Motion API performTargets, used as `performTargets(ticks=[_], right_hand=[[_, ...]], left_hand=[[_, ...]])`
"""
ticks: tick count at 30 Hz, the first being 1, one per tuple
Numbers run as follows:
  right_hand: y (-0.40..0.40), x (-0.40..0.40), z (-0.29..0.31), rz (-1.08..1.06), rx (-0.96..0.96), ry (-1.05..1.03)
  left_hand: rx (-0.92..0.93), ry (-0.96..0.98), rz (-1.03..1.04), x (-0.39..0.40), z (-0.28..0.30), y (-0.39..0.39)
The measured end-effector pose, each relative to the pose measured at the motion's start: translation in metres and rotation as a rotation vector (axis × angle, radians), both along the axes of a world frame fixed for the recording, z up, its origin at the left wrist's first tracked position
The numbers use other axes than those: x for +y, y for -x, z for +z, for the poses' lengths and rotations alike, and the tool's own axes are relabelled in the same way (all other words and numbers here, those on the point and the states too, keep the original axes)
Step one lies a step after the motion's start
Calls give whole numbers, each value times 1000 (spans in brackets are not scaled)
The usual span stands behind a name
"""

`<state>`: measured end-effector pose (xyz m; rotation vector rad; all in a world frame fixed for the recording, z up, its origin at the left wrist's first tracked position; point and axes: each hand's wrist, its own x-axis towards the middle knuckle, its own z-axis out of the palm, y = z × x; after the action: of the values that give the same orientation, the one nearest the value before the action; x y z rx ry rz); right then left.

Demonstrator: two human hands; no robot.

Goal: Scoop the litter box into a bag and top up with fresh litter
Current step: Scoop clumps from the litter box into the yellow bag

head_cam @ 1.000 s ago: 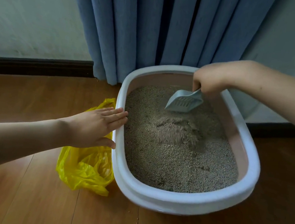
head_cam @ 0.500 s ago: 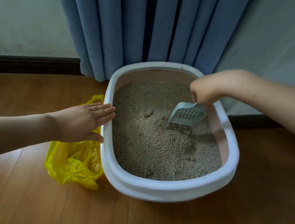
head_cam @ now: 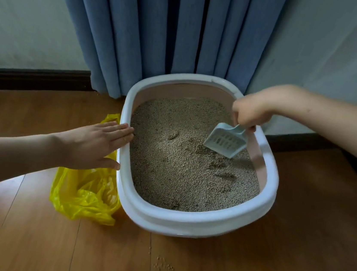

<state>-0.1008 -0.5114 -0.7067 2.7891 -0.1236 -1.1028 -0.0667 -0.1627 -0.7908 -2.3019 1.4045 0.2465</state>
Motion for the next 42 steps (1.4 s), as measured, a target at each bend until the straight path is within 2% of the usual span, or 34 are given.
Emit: performTargets(ticks=[3,5,10,11,14,18,22,24,30,35,40,42], right_hand=[[1,-23,-1,-289,110,-31],[4,-29,-8,-397,200,-14],[14,-27,-37,-598,415,-42],[21,-25,-44,-643,406,-85],[36,-27,-54,-725,215,-278],[36,-29,-49,-958,346,-411],[36,-27,-64,-1170,371,-616],[35,-23,-72,-1167,371,-651],[25,-26,-87,-913,286,-685],[23,-2,-120,-828,251,-782],[23,18,-122,-369,-118,-428],[28,21,-131,-319,-260,-446]], left_hand=[[-18,109,-112,4,1,2],[32,127,-124,4,-3,7],[85,45,-56,-3,-6,8],[100,39,-49,-4,-6,7],[130,70,-37,-2,-7,7],[168,89,-8,-2,-8,8],[198,142,-10,-3,-10,5],[195,121,-10,-2,-10,4],[193,129,-16,-1,-13,2],[187,93,-14,-4,-10,2],[170,116,-13,-4,-5,7],[148,153,-4,1,-1,13]])
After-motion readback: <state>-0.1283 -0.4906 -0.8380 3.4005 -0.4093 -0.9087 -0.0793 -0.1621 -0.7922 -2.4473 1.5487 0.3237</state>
